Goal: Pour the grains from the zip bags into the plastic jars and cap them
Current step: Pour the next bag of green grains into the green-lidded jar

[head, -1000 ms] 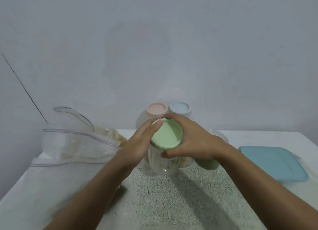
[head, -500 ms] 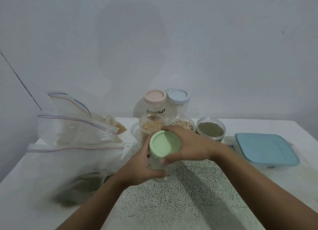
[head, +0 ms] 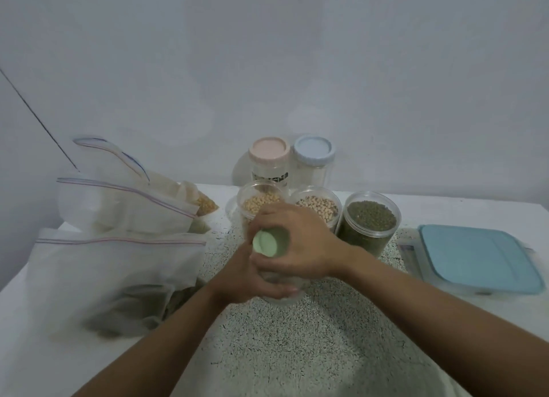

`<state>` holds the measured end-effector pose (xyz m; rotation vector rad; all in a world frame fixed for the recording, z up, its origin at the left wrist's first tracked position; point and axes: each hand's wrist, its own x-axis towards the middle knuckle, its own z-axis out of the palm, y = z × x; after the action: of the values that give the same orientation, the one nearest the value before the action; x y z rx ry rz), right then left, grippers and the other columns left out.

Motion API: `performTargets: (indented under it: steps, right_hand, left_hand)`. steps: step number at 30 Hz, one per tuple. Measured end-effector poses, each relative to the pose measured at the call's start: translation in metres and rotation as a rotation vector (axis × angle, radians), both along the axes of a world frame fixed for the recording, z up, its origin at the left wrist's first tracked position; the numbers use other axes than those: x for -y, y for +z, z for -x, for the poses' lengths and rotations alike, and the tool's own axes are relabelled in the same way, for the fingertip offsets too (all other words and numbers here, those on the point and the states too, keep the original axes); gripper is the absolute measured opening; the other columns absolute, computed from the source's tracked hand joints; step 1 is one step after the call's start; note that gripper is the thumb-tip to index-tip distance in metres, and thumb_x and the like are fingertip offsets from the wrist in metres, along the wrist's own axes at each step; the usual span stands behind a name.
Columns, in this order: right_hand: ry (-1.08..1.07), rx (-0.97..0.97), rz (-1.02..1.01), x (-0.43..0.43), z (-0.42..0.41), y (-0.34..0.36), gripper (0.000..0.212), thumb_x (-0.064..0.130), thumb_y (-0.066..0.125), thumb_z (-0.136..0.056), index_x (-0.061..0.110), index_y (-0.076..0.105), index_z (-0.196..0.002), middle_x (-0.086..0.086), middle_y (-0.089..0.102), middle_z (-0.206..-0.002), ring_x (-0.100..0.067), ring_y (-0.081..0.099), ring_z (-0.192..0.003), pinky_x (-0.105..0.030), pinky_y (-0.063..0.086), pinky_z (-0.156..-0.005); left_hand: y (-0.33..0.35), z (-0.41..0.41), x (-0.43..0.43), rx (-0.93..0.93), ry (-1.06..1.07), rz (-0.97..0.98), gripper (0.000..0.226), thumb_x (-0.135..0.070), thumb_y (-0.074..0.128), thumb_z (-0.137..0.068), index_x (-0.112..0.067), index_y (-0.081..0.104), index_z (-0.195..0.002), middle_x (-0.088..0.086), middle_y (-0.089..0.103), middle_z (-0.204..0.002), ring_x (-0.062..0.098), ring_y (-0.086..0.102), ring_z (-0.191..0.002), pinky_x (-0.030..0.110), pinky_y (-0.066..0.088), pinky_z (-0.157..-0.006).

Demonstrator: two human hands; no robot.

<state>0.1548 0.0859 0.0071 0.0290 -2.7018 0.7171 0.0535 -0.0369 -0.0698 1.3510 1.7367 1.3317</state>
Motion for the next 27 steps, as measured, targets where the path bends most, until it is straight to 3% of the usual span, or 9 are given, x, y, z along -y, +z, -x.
performTargets:
  steps: [5, 7, 11, 13, 17, 19, 21, 24, 27]
  right_hand:
    - [0.070, -0.089, -0.010, -0.008, 0.002, -0.008, 0.034, 0.046, 0.074, -0.081, 0.023, 0.076, -0.106, 0.010, 0.070, -0.104, -0.008, 0.061, -0.101, -0.035, 0.049, -0.090]
    - [0.041, -0.095, -0.068, -0.005, 0.001, -0.010, 0.044, 0.050, 0.071, -0.083, 0.024, 0.071, -0.118, 0.005, 0.064, -0.114, -0.015, 0.055, -0.112, -0.038, 0.045, -0.097]
    - [-0.230, 0.178, -0.313, 0.012, -0.004, 0.002, 0.055, 0.069, 0.040, -0.093, 0.030, 0.055, -0.129, -0.010, 0.053, -0.130, -0.029, 0.045, -0.124, -0.052, 0.045, -0.098]
    - [-0.328, 0.326, -0.403, 0.024, -0.006, 0.009, 0.060, 0.072, 0.029, -0.094, 0.032, 0.050, -0.134, -0.014, 0.049, -0.140, -0.035, 0.042, -0.129, -0.055, 0.043, -0.100]
    - [-0.038, 0.455, -0.337, 0.009, -0.006, 0.040, 0.051, 0.066, 0.048, -0.094, 0.037, 0.053, -0.136, -0.001, 0.053, -0.133, -0.022, 0.044, -0.123, -0.050, 0.041, -0.105]
    - [0.158, 0.552, -0.214, -0.001, -0.007, 0.062, 0.056, 0.063, 0.058, -0.093, 0.040, 0.051, -0.143, 0.005, 0.047, -0.149, -0.016, 0.039, -0.137, -0.042, 0.027, -0.117]
    - [0.111, 0.552, -0.173, -0.001, -0.011, 0.067, 0.061, 0.068, 0.050, -0.094, 0.040, 0.047, -0.147, 0.005, 0.034, -0.161, -0.015, 0.022, -0.150, -0.040, 0.013, -0.123]
    - [-0.179, 0.538, -0.333, 0.013, -0.012, 0.057, 0.072, 0.083, 0.028, -0.089, 0.041, 0.045, -0.145, -0.007, 0.027, -0.160, -0.031, 0.025, -0.145, -0.056, 0.035, -0.113]
    - [-0.130, 0.572, -0.389, 0.018, -0.006, 0.054, 0.053, 0.070, 0.046, -0.092, 0.042, 0.052, -0.136, -0.009, 0.039, -0.149, -0.029, 0.030, -0.137, -0.051, 0.037, -0.108]
  left_hand:
    - [-0.006, 0.003, 0.000, 0.048, -0.011, 0.026, 0.057, -0.006, 0.088, -0.066, -0.002, 0.060, -0.116, 0.005, 0.074, -0.099, 0.006, 0.071, -0.105, 0.019, 0.055, -0.087]
    - [-0.006, 0.001, 0.001, 0.049, -0.004, 0.019, 0.064, 0.000, 0.090, -0.064, 0.004, 0.057, -0.119, 0.008, 0.073, -0.099, 0.006, 0.070, -0.107, 0.017, 0.054, -0.087]
    - [0.001, 0.001, -0.002, 0.035, -0.033, 0.010, 0.073, 0.005, 0.089, -0.069, -0.013, 0.052, -0.129, -0.010, 0.069, -0.121, 0.009, 0.066, -0.113, 0.020, 0.054, -0.091]
    - [0.002, 0.003, -0.004, 0.013, -0.058, 0.007, 0.072, 0.008, 0.086, -0.071, -0.019, 0.053, -0.129, -0.008, 0.066, -0.126, 0.009, 0.065, -0.115, 0.022, 0.053, -0.095]
    - [0.001, 0.003, -0.003, 0.070, -0.037, 0.025, 0.072, 0.003, 0.089, -0.069, -0.018, 0.056, -0.129, -0.007, 0.069, -0.125, 0.016, 0.067, -0.116, 0.030, 0.056, -0.094]
    - [0.002, 0.004, -0.002, 0.106, -0.046, 0.026, 0.075, -0.002, 0.091, -0.069, -0.017, 0.054, -0.132, -0.005, 0.068, -0.127, 0.020, 0.066, -0.119, 0.034, 0.057, -0.095]
    - [-0.001, 0.004, -0.002, 0.146, -0.047, 0.034, 0.070, -0.003, 0.090, -0.070, -0.015, 0.058, -0.130, -0.001, 0.070, -0.126, 0.023, 0.067, -0.119, 0.036, 0.057, -0.095]
    - [-0.008, 0.005, -0.003, 0.163, -0.060, 0.053, 0.064, 0.004, 0.086, -0.075, -0.011, 0.058, -0.130, 0.009, 0.072, -0.122, 0.028, 0.070, -0.115, 0.040, 0.057, -0.095]
    - [-0.009, 0.005, -0.001, 0.160, -0.055, 0.052, 0.060, 0.006, 0.086, -0.073, -0.013, 0.062, -0.125, 0.000, 0.074, -0.118, 0.020, 0.071, -0.113, 0.028, 0.057, -0.092]
